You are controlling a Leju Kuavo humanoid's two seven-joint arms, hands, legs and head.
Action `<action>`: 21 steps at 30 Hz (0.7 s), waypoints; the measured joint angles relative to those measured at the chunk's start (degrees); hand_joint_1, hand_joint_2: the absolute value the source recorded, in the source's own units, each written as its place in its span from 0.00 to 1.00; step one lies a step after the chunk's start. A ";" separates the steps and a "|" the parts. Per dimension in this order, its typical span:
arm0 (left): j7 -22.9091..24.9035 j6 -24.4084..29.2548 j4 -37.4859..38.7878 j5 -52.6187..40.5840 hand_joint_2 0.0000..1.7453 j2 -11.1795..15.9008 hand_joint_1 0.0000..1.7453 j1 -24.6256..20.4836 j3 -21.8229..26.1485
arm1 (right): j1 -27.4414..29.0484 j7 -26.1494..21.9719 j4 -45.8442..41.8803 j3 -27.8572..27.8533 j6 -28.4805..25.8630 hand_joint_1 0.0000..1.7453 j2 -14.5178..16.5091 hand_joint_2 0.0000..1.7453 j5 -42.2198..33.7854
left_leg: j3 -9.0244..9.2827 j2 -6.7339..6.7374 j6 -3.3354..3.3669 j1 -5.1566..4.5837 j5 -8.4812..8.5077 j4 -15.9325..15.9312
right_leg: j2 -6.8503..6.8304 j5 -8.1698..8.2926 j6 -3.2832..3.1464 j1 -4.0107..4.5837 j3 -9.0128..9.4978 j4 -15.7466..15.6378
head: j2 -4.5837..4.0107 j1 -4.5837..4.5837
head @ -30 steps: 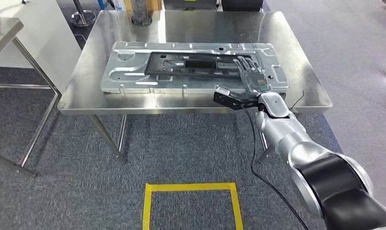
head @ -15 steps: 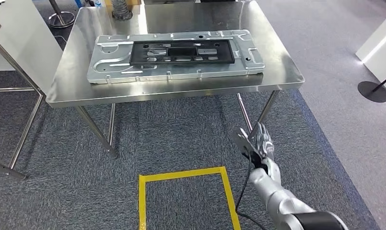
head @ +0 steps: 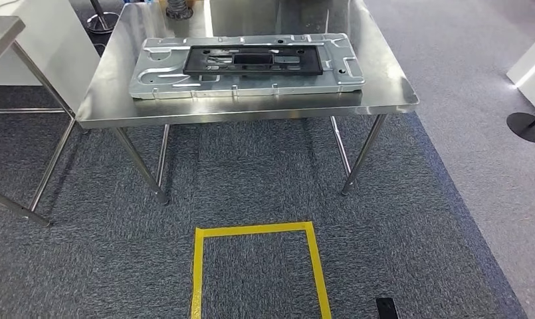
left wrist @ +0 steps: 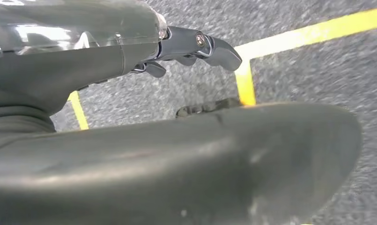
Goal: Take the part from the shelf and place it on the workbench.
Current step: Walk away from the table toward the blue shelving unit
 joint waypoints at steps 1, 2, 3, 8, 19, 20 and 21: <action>-0.09 0.10 0.00 -0.11 0.00 0.05 0.00 -0.15 -0.02 | 0.36 0.38 0.52 -0.43 1.13 0.00 0.00 0.00 -0.29 | 0.99 0.02 0.16 -0.28 -0.42 -1.97 | -0.37 0.48 0.29 -0.20 -0.05 -0.08 | 0.00 -0.01; -0.22 0.24 0.00 -0.25 0.00 0.05 0.00 -0.19 -0.03 | 0.60 0.70 1.03 -0.83 2.27 0.00 0.00 0.00 -0.72 | 0.99 -0.20 0.24 -0.39 -0.01 -2.69 | -0.70 1.06 0.58 -0.41 -0.07 -0.31 | 0.00 -0.01; -0.32 0.37 0.00 -0.40 0.00 0.04 0.00 -0.17 -0.05 | 0.72 0.91 1.49 -1.25 3.21 0.00 0.01 0.00 -1.20 | 0.67 -0.39 0.46 -0.36 0.71 -2.96 | -0.80 1.39 0.85 -0.53 -0.13 -0.49 | 0.00 -0.01; -0.20 1.04 0.00 -1.01 0.00 0.02 0.00 -0.33 -0.37 | 1.18 0.68 2.94 -3.29 5.91 0.00 1.14 0.25 -2.91 | -2.19 -0.91 1.42 0.01 4.31 -3.94 | 1.32 -7.82 2.36 -1.40 -2.44 7.05 | 0.00 -0.01; 3.07 1.61 -0.02 -1.92 0.00 -0.12 0.00 -0.37 -0.97 | 0.60 -1.55 4.09 -4.59 8.64 0.00 3.97 0.00 -2.15 | -11.64 -1.65 -2.70 1.39 10.51 -0.35 | 2.36 -8.92 2.91 -3.18 10.94 -1.69 | 0.00 -0.03; 3.32 1.48 -0.01 -1.93 0.00 -0.21 0.00 -0.33 -0.97 | 0.47 -1.71 4.14 -4.56 8.97 0.00 3.96 0.00 -1.58 | -11.91 -1.68 -3.03 1.50 10.04 -0.02 | 2.10 -8.45 2.30 -3.08 10.44 -1.53 | 0.00 -0.02; 3.54 1.31 -0.01 -1.93 0.00 -0.31 0.00 -0.28 -0.97 | 0.34 -1.79 4.16 -4.45 9.24 0.00 3.83 0.00 -0.87 | -12.38 -1.71 -3.22 1.57 8.51 1.14 | 1.84 -7.85 1.63 -3.01 9.84 -1.47 | 0.00 -0.03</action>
